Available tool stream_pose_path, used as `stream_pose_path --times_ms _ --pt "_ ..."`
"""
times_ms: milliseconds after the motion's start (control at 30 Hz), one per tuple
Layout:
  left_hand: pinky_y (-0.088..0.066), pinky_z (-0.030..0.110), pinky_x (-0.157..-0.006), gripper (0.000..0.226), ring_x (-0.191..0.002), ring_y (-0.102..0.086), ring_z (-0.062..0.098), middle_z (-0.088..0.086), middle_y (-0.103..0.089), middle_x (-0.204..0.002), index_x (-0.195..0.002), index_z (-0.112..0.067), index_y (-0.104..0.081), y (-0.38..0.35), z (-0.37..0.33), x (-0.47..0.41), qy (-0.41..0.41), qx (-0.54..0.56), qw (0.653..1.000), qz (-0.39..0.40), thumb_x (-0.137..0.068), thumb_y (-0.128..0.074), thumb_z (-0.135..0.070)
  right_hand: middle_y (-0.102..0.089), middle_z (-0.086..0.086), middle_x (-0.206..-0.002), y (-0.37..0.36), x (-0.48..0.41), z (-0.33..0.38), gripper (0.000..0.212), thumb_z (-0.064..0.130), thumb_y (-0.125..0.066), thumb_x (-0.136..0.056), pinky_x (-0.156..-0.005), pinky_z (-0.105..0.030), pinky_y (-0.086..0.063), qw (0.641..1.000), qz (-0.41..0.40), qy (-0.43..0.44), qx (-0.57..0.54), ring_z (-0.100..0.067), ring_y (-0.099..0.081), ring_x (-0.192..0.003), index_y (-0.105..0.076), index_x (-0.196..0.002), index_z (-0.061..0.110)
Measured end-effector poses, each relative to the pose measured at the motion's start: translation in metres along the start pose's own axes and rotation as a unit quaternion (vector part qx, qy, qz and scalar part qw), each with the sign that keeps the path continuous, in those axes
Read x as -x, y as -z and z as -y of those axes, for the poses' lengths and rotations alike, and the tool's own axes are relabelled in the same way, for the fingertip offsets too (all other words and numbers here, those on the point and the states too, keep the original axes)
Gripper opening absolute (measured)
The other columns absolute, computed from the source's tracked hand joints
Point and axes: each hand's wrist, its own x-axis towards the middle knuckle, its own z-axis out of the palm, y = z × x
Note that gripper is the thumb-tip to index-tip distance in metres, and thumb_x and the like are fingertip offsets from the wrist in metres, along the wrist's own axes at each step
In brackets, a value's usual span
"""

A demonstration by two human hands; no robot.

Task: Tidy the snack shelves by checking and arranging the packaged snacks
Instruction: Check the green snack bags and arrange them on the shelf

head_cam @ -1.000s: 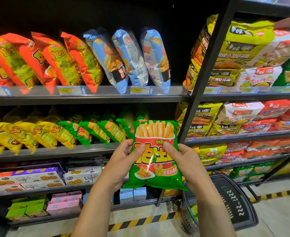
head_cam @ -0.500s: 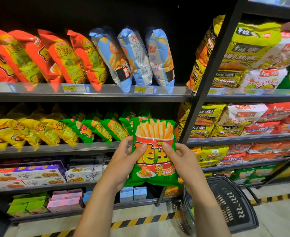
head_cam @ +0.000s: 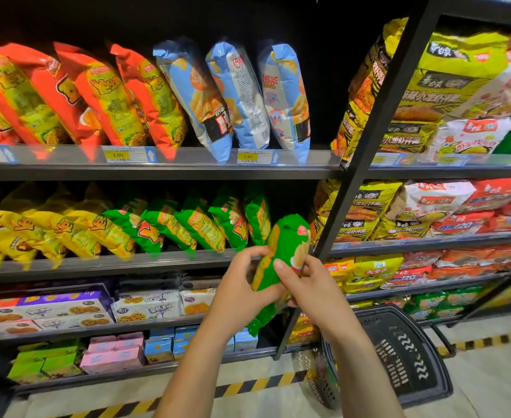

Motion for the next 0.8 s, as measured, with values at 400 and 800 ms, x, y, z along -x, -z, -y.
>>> stream_pose_path --times_ms 400,800 --pt "-0.044 0.028 -0.115 0.053 -0.137 -0.05 -0.008 -0.03 -0.06 -0.142 -0.146 -0.041 -0.053 -0.017 0.02 -0.043 0.007 0.056 0.996 0.063 -0.101 -0.071 -0.021 -0.079 0.002 -0.104 0.015 -0.06 -0.033 0.045 0.034 -0.087 -0.082 -0.088 -0.047 -0.063 0.995 -0.094 -0.022 -0.017 -0.013 -0.076 -0.096 -0.07 -0.12 0.017" --pt "-0.043 0.044 -0.117 0.083 -0.145 -0.045 0.021 0.001 -0.038 -0.164 -0.162 -0.024 -0.031 -0.024 0.051 -0.163 0.094 -0.141 0.975 -0.14 -0.095 -0.078 -0.034 -0.073 0.012 -0.114 0.035 -0.167 -0.051 0.066 0.033 -0.084 -0.085 -0.098 -0.042 -0.057 0.995 -0.081 -0.028 -0.048 -0.004 -0.071 -0.102 -0.05 -0.141 0.023"
